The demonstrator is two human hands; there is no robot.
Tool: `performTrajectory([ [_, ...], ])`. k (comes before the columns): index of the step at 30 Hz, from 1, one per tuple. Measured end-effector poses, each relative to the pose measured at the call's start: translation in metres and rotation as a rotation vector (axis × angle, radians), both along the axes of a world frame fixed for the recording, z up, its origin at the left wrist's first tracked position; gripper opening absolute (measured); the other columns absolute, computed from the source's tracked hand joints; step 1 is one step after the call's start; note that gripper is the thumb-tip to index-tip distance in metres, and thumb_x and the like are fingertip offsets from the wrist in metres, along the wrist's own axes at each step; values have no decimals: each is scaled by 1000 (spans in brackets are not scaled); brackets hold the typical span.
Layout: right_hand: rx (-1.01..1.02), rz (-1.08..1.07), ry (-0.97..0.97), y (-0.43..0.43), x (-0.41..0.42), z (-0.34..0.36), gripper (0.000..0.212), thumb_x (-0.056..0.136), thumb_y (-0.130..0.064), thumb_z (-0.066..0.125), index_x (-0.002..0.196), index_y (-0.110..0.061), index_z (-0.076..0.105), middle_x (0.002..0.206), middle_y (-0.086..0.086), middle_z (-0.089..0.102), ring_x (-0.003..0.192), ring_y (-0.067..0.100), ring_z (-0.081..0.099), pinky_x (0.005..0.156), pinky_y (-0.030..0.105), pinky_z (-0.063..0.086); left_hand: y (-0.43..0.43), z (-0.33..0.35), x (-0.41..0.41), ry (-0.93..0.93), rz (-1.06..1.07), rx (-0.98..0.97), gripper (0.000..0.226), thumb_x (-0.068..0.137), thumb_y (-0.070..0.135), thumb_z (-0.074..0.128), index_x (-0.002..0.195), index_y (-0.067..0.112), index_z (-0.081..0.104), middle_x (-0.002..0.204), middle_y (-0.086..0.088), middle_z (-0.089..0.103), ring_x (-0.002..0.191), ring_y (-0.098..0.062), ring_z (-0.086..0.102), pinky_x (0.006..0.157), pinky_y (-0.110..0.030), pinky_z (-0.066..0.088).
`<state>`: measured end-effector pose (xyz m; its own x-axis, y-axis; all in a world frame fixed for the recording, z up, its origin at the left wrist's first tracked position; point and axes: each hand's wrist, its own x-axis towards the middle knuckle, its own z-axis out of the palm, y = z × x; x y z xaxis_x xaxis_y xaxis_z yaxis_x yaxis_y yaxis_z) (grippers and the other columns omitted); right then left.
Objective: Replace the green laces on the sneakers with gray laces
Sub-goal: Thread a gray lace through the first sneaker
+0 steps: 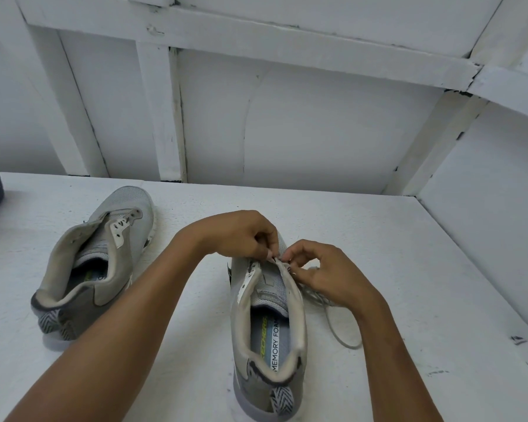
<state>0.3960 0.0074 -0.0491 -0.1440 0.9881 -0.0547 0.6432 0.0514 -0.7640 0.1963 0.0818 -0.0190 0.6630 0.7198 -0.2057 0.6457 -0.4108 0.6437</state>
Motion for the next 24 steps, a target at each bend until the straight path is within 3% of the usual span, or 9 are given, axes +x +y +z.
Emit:
performTrajectory([
  [4,-2,82,-17,-1,2,4,23,90,-14,64,96,-36,62,77,-11,65,68,-3,56,66,13,44,-3,3,3,56,-1,20,7,84,23,75,90,20,74,72,11,67,65,-3,56,67,-27,46],
  [8,-42,121,-1,-1,-1,-1,20,95,-9,54,95,-28,59,69,-7,52,53,4,40,53,19,33,-5,0,6,76,24,48,6,83,25,74,86,20,76,67,13,63,62,-5,52,62,-24,42],
  [13,-26,81,8,2,0,-2,14,96,-17,61,93,-31,63,66,-13,47,50,0,43,55,18,31,-4,-4,5,31,65,-1,9,85,24,72,76,26,74,61,15,61,60,-4,50,64,-27,43],
  [17,-6,16,19,3,-3,-4,12,95,-27,64,84,-33,65,64,-27,60,63,-11,53,66,18,37,-4,-5,7,-14,107,-94,9,83,18,70,77,16,77,67,5,67,66,-7,53,69,-30,44],
  [19,-6,-28,26,4,-7,-5,13,95,-29,64,82,-29,67,70,-19,66,64,-9,56,67,20,40,-5,-5,9,-42,144,-128,12,81,15,69,72,13,76,67,0,67,66,-10,54,69,-32,43],
  [22,-162,-86,109,5,-11,-4,24,96,-27,62,73,-19,61,57,-9,52,41,2,40,49,22,30,-5,-6,12,-41,177,-150,18,81,11,66,65,12,74,63,-1,65,63,-12,52,66,-31,41],
  [24,-301,-151,194,7,-12,-1,29,95,-25,63,68,-17,57,50,-5,39,40,10,29,44,20,21,-5,-5,13,1,163,-129,14,82,12,66,74,7,75,71,-8,69,65,-13,53,66,-31,42],
])
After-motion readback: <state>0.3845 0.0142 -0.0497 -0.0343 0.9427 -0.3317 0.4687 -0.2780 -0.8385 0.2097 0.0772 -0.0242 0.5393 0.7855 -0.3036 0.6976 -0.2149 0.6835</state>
